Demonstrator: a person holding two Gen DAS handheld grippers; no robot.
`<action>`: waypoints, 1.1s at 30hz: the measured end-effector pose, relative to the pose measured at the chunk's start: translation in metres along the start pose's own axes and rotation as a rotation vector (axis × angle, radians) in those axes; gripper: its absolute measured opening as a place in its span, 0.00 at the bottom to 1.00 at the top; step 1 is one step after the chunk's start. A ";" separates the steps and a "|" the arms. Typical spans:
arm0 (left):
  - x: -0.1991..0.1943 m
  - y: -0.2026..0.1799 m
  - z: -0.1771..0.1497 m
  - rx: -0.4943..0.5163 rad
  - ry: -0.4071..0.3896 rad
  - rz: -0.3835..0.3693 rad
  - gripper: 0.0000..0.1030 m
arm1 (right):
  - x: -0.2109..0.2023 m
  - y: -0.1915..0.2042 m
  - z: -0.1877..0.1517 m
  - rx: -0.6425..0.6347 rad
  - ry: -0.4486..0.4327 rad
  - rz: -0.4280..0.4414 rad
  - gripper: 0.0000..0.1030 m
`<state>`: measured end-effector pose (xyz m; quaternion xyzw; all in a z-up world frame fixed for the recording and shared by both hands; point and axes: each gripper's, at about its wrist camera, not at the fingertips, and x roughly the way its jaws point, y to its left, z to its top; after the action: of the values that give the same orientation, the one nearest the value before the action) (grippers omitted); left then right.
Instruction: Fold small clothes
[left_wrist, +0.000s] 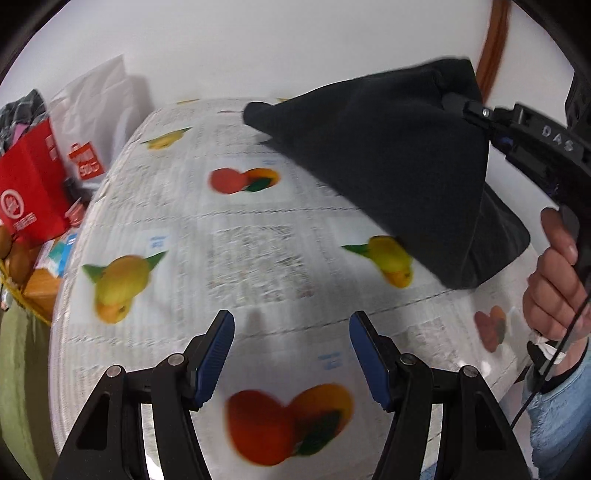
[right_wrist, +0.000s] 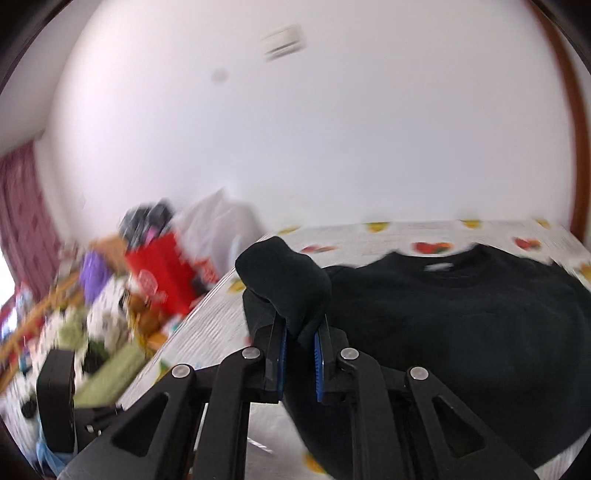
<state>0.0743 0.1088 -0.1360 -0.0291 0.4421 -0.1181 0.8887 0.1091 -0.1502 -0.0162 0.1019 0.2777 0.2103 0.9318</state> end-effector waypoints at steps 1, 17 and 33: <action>0.001 -0.006 0.002 0.006 -0.003 -0.009 0.61 | -0.002 -0.011 0.000 0.030 -0.004 -0.011 0.10; 0.051 -0.137 0.020 0.189 0.037 -0.194 0.61 | -0.013 -0.122 -0.045 0.140 0.189 -0.110 0.14; 0.080 -0.164 0.028 0.198 0.083 -0.138 0.63 | 0.019 -0.112 -0.013 0.095 0.240 0.041 0.54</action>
<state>0.1128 -0.0705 -0.1552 0.0332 0.4618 -0.2233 0.8578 0.1532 -0.2408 -0.0705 0.1258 0.3949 0.2267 0.8814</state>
